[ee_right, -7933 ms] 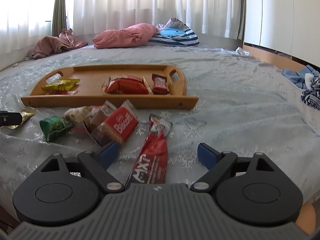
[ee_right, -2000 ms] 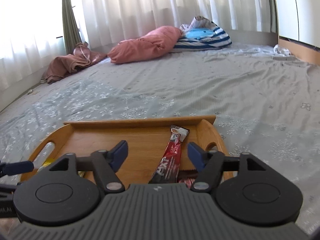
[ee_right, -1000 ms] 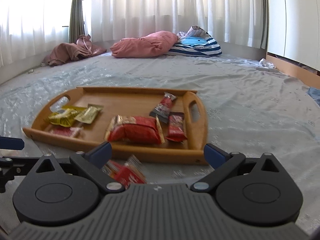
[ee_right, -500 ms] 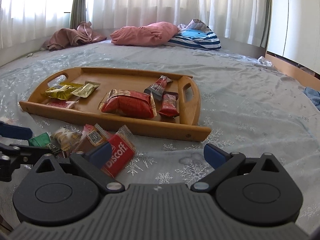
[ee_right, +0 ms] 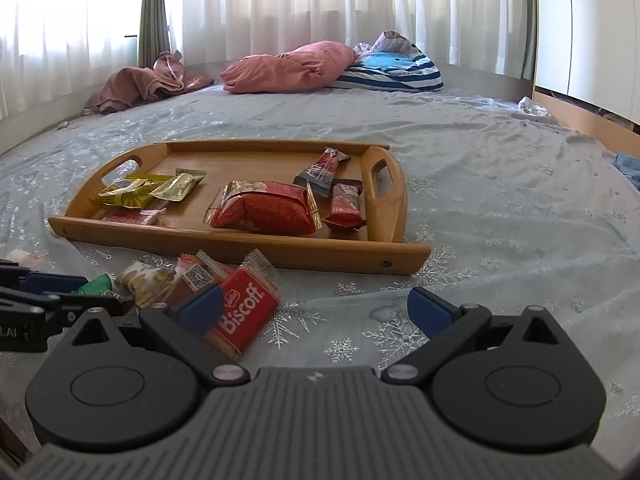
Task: Organize snacks
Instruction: 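Move both open tools back over the remaining snack pile, then grasp the green packet with the left tool while the right tool grasps the red Biscoff pack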
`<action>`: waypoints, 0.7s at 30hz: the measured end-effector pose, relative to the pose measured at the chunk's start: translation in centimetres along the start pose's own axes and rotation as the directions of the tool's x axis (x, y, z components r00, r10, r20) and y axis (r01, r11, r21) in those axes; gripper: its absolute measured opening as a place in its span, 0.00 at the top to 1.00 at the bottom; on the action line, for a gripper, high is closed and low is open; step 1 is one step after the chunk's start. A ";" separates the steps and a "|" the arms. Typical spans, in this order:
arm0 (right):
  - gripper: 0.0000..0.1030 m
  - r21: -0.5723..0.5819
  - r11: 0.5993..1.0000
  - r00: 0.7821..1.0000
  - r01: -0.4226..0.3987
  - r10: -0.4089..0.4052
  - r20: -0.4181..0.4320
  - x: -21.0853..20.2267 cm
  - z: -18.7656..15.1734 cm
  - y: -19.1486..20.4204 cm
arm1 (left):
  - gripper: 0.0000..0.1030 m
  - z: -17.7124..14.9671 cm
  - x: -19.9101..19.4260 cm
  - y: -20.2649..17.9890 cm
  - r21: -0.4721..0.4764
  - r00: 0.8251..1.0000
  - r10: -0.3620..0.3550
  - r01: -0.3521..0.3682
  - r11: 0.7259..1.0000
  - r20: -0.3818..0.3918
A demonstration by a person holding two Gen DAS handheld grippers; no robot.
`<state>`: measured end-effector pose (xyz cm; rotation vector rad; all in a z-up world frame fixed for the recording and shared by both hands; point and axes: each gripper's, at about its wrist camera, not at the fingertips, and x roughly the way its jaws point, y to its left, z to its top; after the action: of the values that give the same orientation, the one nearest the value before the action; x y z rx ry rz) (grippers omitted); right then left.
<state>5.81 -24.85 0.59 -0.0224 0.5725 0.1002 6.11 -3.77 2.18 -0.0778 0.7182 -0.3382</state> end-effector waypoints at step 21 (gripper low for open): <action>0.20 0.026 0.993 0.993 0.112 -0.111 -0.038 0.6 -0.9 0.9 | 0.56 1.0 -0.9 1.5 -0.040 0.998 0.037 -0.035 0.999 0.051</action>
<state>5.71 -23.96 -0.50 -0.0285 0.6078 -0.0173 6.56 -2.07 3.22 -0.1107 0.6744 -0.2870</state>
